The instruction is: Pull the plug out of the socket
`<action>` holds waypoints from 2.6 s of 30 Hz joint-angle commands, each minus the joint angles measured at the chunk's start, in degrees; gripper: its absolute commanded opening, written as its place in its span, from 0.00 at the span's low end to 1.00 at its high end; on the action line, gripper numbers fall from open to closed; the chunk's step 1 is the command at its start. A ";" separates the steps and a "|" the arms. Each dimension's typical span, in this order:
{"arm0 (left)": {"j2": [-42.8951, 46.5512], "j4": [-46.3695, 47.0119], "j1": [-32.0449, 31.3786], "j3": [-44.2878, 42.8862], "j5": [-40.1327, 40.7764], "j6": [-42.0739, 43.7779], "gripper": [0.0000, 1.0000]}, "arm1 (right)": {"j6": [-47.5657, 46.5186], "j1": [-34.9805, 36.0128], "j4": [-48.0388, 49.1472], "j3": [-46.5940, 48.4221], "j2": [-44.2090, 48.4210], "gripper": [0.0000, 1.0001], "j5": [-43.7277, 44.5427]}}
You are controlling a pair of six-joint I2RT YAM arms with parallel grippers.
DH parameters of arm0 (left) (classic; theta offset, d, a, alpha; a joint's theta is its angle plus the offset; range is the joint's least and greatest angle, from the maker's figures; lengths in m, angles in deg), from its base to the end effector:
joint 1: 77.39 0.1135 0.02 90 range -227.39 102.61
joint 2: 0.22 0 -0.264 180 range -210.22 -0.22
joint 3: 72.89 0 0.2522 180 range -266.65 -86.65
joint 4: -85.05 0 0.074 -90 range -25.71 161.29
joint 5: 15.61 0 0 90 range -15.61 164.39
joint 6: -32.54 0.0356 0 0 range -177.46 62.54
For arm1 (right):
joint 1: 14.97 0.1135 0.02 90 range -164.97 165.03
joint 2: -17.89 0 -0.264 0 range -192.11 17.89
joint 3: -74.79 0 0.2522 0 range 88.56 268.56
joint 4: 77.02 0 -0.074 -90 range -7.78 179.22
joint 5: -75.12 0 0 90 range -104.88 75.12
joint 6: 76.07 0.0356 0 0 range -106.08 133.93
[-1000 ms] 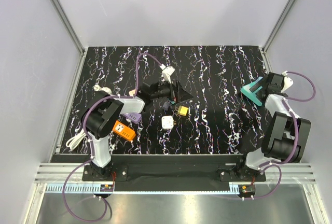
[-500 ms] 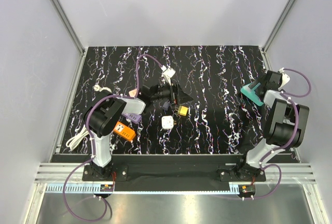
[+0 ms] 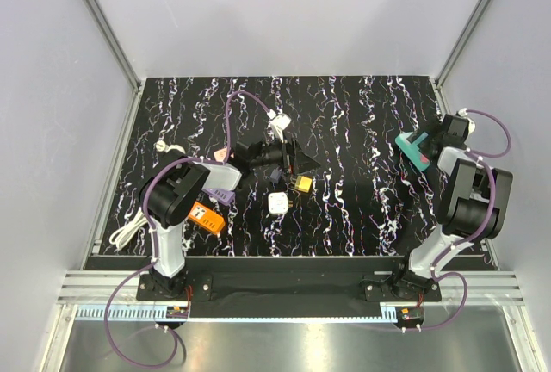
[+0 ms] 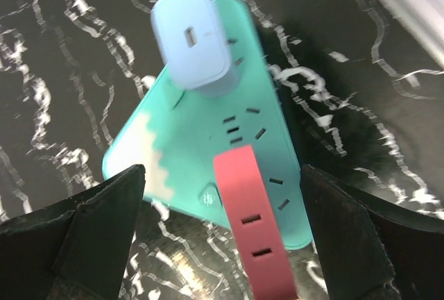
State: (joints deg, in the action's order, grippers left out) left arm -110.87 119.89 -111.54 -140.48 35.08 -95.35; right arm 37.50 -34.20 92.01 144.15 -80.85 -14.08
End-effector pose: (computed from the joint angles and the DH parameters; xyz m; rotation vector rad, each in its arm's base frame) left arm 0.3166 -0.2420 0.1738 0.5101 1.8625 -1.4724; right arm 0.3430 -0.1202 0.1797 0.8370 2.1155 0.0240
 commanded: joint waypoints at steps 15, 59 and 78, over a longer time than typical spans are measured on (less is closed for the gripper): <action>2.10 3.78 -0.04 1.09 -1.03 2.47 0.99 | 3.85 11.23 -9.98 0.21 13.37 1.00 -7.93; 1.58 7.56 -0.04 1.79 -3.14 -0.25 0.99 | 5.69 -2.13 -29.86 45.84 -28.09 0.82 -6.51; 4.47 6.70 -1.09 2.85 -2.18 -4.12 0.99 | 9.30 6.21 -15.27 2.45 -0.08 0.76 -13.80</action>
State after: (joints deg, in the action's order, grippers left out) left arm -109.96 123.76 -111.78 -137.61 32.96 -98.45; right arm 45.76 -30.09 72.42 153.61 -87.89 -24.94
